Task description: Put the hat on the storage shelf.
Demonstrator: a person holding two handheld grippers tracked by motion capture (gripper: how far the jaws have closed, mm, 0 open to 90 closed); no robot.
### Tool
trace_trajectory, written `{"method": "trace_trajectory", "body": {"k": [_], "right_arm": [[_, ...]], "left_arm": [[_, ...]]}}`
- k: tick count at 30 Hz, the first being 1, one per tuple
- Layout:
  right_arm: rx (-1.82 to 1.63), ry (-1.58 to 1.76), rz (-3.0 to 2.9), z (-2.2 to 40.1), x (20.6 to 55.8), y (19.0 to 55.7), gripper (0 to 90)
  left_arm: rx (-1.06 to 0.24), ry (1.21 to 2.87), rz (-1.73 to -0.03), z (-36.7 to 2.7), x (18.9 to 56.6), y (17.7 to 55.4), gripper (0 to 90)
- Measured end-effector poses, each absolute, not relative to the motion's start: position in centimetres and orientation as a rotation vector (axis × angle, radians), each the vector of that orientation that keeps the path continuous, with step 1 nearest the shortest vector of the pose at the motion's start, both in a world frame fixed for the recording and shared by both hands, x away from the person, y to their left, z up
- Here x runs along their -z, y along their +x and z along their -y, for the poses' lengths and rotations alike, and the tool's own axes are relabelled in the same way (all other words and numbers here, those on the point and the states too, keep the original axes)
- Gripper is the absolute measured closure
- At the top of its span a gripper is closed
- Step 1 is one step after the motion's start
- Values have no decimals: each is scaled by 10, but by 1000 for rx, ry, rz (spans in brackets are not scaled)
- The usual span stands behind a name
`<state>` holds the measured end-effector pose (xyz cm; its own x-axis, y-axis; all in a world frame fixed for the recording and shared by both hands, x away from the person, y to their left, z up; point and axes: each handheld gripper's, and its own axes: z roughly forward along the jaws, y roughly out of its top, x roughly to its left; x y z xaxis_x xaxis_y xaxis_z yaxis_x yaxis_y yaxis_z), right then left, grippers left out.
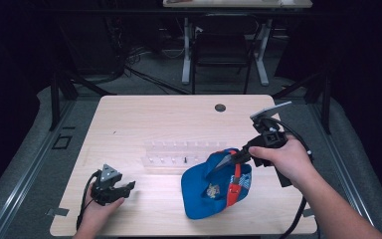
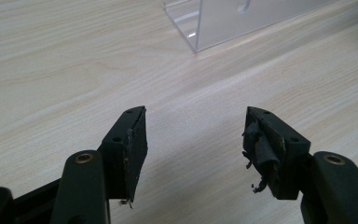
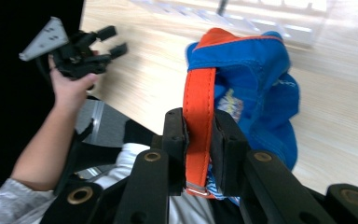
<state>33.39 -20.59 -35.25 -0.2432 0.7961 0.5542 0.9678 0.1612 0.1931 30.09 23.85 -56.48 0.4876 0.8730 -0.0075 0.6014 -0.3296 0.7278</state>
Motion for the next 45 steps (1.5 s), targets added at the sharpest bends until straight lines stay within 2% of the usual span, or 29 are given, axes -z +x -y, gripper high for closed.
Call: {"method": "trace_trajectory", "body": {"k": [17, 29, 45], "right_arm": [[856, -1573, 2037, 176, 327, 340, 774], [901, -1574, 2059, 178, 293, 343, 775], [1013, -1574, 2013, 173, 274, 358, 775]], "left_arm": [[-507, 2061, -1207, -239, 564, 301, 400], [-504, 2065, -1199, -236, 564, 300, 399], [-496, 2068, -1193, -236, 565, 301, 403]]}}
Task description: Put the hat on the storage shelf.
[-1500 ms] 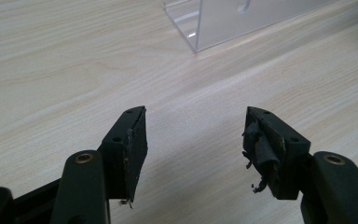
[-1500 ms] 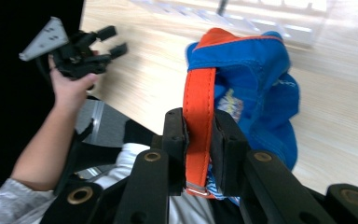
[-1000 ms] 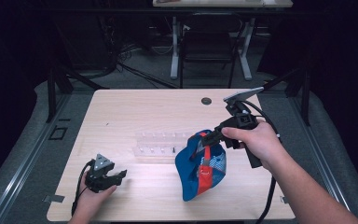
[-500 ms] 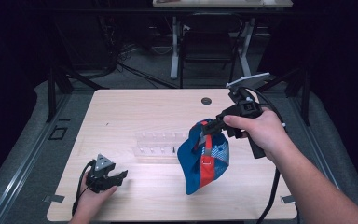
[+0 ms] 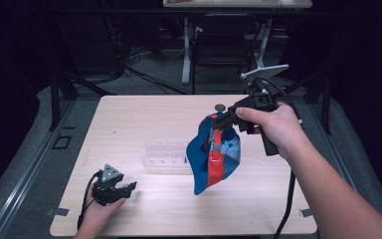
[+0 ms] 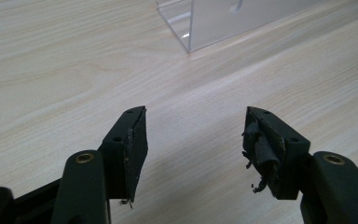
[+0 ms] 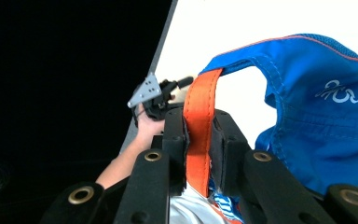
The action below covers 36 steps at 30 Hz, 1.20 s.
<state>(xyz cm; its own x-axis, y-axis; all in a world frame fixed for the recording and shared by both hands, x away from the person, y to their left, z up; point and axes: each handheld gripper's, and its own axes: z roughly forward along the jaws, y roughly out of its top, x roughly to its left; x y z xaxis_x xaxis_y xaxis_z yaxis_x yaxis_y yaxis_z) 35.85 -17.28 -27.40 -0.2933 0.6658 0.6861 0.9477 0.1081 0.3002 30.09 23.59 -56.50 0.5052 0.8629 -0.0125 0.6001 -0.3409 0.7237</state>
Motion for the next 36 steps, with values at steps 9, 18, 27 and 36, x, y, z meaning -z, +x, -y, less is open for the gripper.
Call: {"method": "trace_trajectory", "body": {"k": [9, 18, 27, 36], "right_arm": [[1047, -1577, 1991, 168, 270, 372, 775], [1083, -1596, 1959, 161, 269, 386, 775], [1102, -1633, 1962, 151, 265, 400, 775], [1130, -1681, 1947, 142, 268, 414, 775]], "left_arm": [[-495, 2083, -1178, -234, 565, 301, 412], [-490, 2098, -1160, -231, 566, 300, 443], [-496, 2102, -1157, -231, 566, 301, 441], [-494, 2098, -1153, -229, 566, 301, 440]]}}
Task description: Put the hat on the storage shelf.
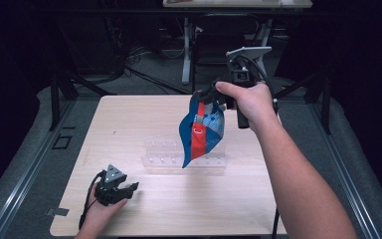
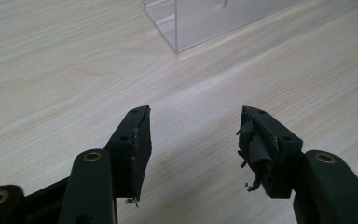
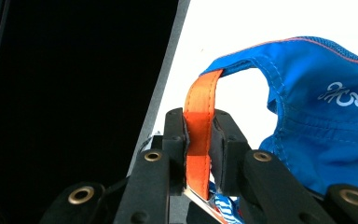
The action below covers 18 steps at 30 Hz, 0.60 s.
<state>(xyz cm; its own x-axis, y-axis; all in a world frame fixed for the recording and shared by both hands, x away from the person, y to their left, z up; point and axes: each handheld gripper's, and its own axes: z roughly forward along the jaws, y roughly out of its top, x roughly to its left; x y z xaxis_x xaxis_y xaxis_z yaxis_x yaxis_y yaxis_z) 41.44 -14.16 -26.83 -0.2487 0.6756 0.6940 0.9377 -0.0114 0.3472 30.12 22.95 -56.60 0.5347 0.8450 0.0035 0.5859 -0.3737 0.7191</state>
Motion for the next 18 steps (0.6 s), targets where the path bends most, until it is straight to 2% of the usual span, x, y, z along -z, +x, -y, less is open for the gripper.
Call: {"method": "trace_trajectory", "body": {"k": [18], "right_arm": [[1118, -1748, 1928, 143, 278, 425, 774]], "left_arm": [[-492, 2099, -1150, -228, 566, 301, 438]]}}
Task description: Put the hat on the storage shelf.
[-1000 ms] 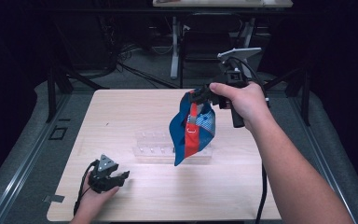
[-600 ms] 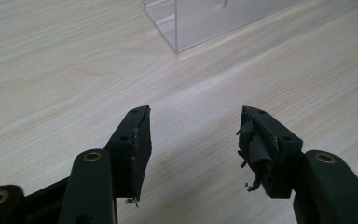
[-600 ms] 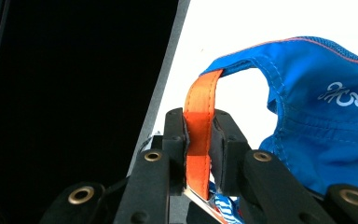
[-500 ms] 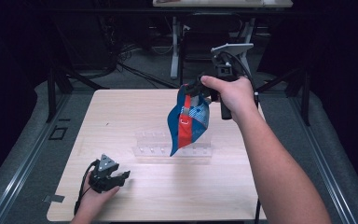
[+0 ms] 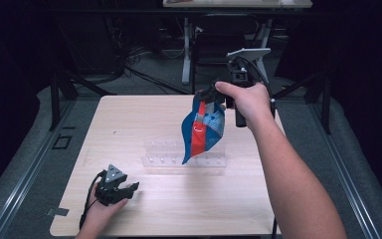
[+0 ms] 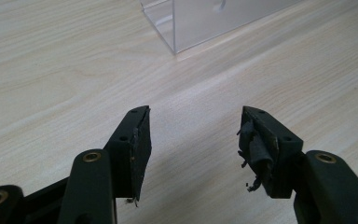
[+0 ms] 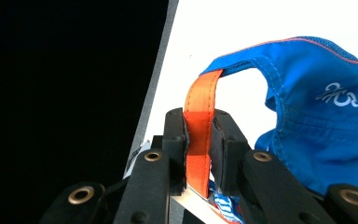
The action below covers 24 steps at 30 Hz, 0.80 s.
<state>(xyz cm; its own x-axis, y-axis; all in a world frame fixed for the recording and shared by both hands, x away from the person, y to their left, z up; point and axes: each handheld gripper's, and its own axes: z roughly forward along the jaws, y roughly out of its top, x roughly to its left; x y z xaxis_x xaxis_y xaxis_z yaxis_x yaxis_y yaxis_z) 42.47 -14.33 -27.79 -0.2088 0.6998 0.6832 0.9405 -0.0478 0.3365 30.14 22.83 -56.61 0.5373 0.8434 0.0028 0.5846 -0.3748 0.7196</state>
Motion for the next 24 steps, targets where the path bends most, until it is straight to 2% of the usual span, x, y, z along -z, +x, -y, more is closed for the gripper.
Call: {"method": "trace_trajectory", "body": {"k": [15, 24], "right_arm": [[1144, -1728, 1901, 134, 289, 430, 774], [1129, -1721, 1883, 123, 300, 435, 774]], "left_arm": [[-489, 2086, -1127, -224, 563, 301, 438], [-488, 2038, -1031, -200, 539, 299, 461]]}}
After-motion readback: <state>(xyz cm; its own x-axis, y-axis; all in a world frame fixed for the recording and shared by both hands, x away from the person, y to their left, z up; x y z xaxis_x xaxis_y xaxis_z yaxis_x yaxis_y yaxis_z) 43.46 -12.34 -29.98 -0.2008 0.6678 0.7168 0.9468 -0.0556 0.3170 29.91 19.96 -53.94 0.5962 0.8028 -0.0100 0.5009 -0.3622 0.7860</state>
